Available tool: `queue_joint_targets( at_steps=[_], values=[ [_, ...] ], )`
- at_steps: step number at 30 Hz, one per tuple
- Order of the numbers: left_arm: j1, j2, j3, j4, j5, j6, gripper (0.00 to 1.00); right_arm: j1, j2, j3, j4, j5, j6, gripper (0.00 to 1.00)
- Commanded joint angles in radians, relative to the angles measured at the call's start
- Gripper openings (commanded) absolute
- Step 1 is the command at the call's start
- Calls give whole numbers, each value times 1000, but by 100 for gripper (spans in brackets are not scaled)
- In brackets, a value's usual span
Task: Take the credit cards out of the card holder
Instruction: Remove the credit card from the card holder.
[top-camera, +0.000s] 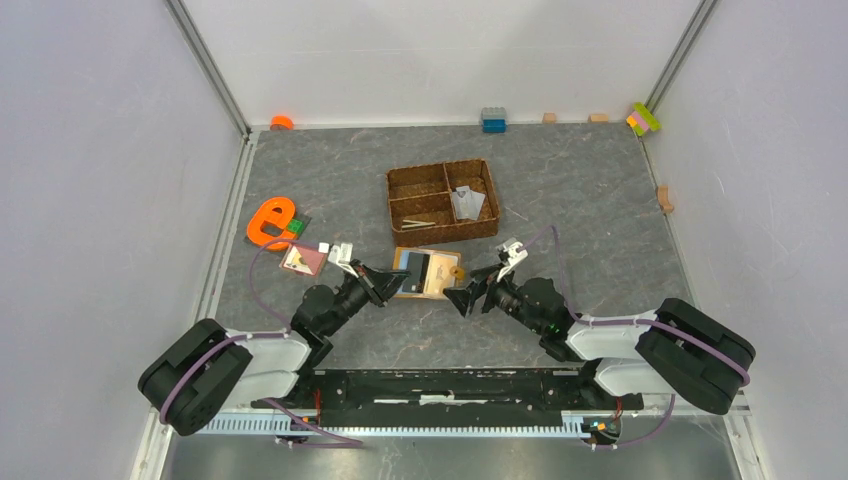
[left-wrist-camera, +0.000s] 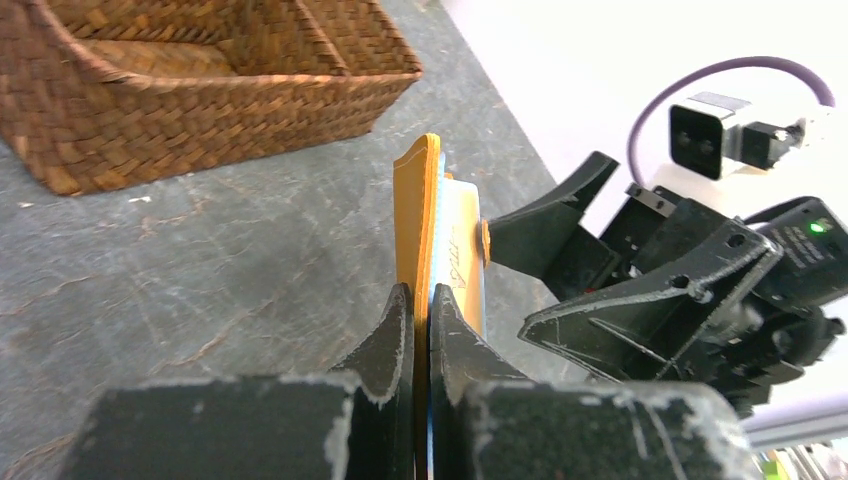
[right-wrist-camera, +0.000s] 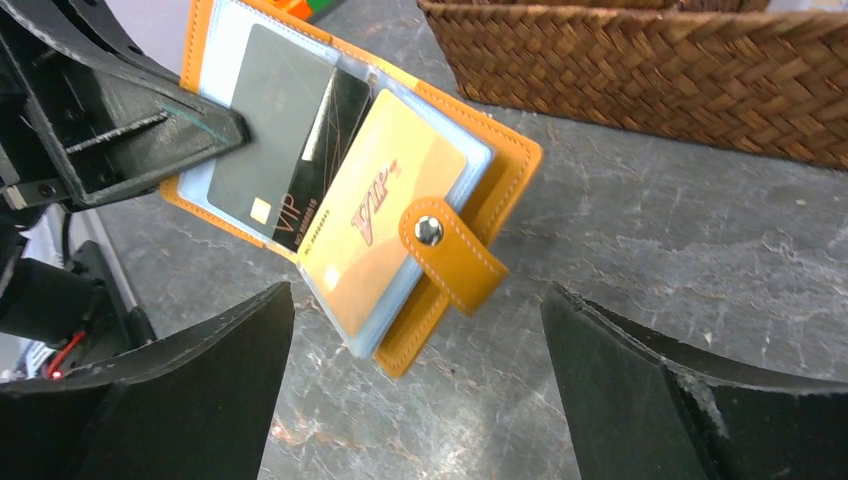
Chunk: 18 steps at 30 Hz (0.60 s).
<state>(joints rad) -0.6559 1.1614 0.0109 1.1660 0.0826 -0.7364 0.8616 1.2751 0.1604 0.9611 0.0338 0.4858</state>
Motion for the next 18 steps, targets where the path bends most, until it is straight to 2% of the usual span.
queue_joint_targets(
  at_steps=[1, 8, 14, 18],
  values=[
    [2, -24, -30, 122, 73, -45, 2, -13, 7, 4, 127, -63, 26, 97],
    [2, -35, -14, 137, 128, -76, 2, -79, 64, -15, 285, -227, 108, 78],
    [3, -50, 78, 27, 163, -75, 2, -144, 111, 25, 350, -365, 167, 49],
    [4, -59, 177, -98, 156, -57, 2, -179, 99, 90, 291, -396, 163, 46]
  ],
)
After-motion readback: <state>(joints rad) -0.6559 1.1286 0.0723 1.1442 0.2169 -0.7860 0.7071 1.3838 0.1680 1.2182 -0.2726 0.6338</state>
